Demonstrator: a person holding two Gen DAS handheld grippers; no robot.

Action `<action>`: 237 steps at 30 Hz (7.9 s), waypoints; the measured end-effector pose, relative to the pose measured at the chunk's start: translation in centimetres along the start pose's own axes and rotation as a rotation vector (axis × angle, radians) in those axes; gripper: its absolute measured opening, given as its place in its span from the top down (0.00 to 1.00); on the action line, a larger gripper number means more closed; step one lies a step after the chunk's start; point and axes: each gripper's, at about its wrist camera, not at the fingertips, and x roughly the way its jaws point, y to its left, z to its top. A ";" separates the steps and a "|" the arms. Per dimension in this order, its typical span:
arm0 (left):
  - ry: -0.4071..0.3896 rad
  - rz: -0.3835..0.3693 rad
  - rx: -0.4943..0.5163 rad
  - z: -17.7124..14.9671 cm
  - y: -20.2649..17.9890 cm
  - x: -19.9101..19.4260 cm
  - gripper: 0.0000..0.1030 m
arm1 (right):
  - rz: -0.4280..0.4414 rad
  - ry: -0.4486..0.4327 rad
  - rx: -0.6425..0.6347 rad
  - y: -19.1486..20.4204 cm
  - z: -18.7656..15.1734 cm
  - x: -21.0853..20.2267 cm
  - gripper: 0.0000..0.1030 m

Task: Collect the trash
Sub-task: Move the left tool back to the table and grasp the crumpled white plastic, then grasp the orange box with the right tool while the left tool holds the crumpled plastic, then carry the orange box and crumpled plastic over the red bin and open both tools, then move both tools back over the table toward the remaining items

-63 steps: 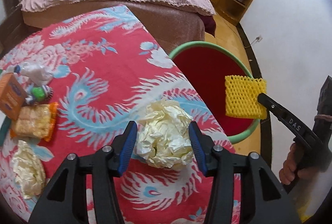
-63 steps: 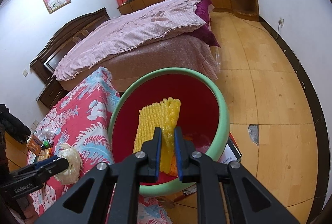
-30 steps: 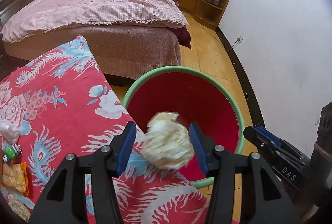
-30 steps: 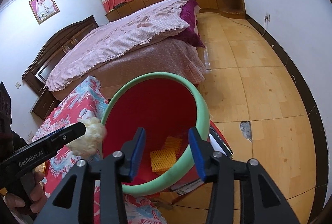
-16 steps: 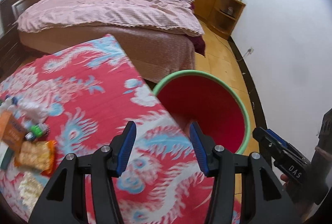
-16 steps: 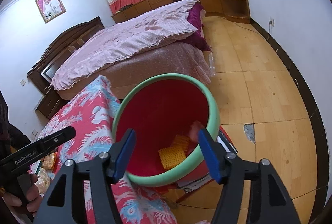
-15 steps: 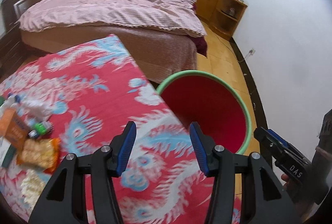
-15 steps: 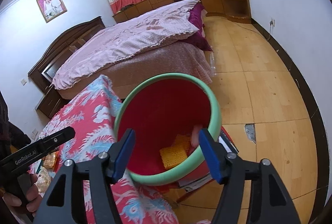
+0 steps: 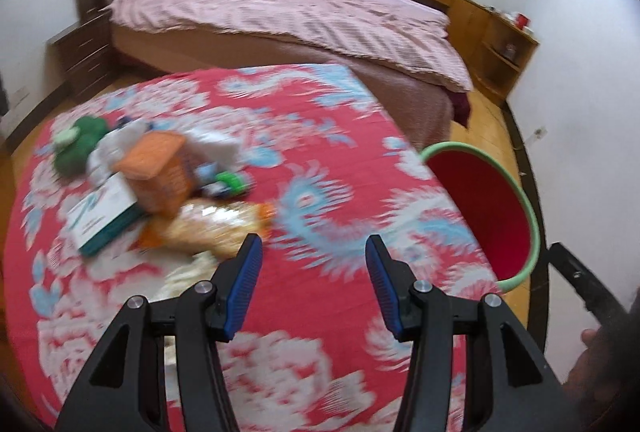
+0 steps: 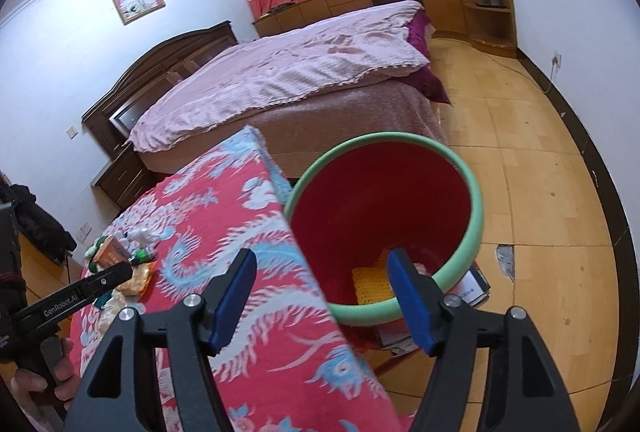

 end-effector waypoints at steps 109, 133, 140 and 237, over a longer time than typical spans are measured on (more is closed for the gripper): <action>-0.174 0.148 -0.215 -1.0 16.8 -5.9 0.67 | 0.161 0.095 -0.341 24.0 -2.4 4.7 0.36; -0.087 -0.016 -0.011 1.0 3.7 -2.6 0.67 | 0.035 -0.009 -0.113 9.9 1.2 0.6 0.36; -0.050 -0.075 0.078 2.1 -1.4 -0.4 0.67 | -0.019 -0.028 -0.044 5.3 2.8 0.8 0.36; -0.078 0.171 -0.192 2.0 16.7 -1.2 0.50 | 0.098 0.103 -0.138 13.4 -0.1 3.7 0.22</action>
